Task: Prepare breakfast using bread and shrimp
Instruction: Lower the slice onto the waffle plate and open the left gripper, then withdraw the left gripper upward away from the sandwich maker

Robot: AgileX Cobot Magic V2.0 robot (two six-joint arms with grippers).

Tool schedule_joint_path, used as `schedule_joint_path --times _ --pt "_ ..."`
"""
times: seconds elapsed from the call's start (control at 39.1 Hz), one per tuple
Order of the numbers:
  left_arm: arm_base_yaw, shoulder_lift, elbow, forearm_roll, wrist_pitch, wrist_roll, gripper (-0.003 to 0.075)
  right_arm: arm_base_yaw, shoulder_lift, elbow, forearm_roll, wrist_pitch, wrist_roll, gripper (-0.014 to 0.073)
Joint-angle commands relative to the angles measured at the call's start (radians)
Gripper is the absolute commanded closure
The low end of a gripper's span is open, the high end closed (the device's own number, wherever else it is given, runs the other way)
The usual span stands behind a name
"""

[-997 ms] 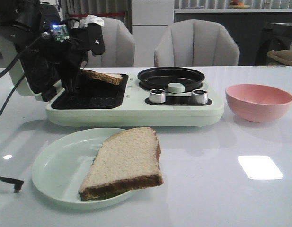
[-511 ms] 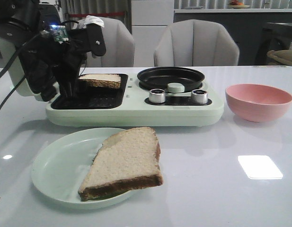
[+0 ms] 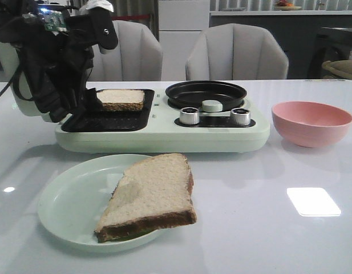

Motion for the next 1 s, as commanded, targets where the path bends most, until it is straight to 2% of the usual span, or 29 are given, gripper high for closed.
schedule_joint_path --times 0.0,0.18,0.38,0.66,0.97 --pt "-0.022 -0.117 0.009 -0.031 0.007 -0.014 0.0132 -0.006 -0.021 -0.016 -0.011 -0.087 -0.005 0.0442" --pt "-0.057 -0.255 0.063 -0.104 0.012 -0.014 0.0136 -0.006 -0.021 -0.016 -0.011 -0.087 -0.005 0.0442" --pt "-0.09 -0.426 0.095 -0.279 0.05 -0.014 0.0136 -0.006 -0.021 -0.016 -0.011 -0.087 -0.005 0.0442" --pt "-0.079 -0.664 0.158 -0.547 0.141 -0.015 0.0136 -0.006 -0.021 -0.016 -0.011 -0.087 -0.005 0.0442" --pt "-0.03 -0.929 0.316 -0.851 0.104 -0.015 0.0136 -0.006 -0.021 -0.016 -0.011 -0.087 -0.005 0.0442"
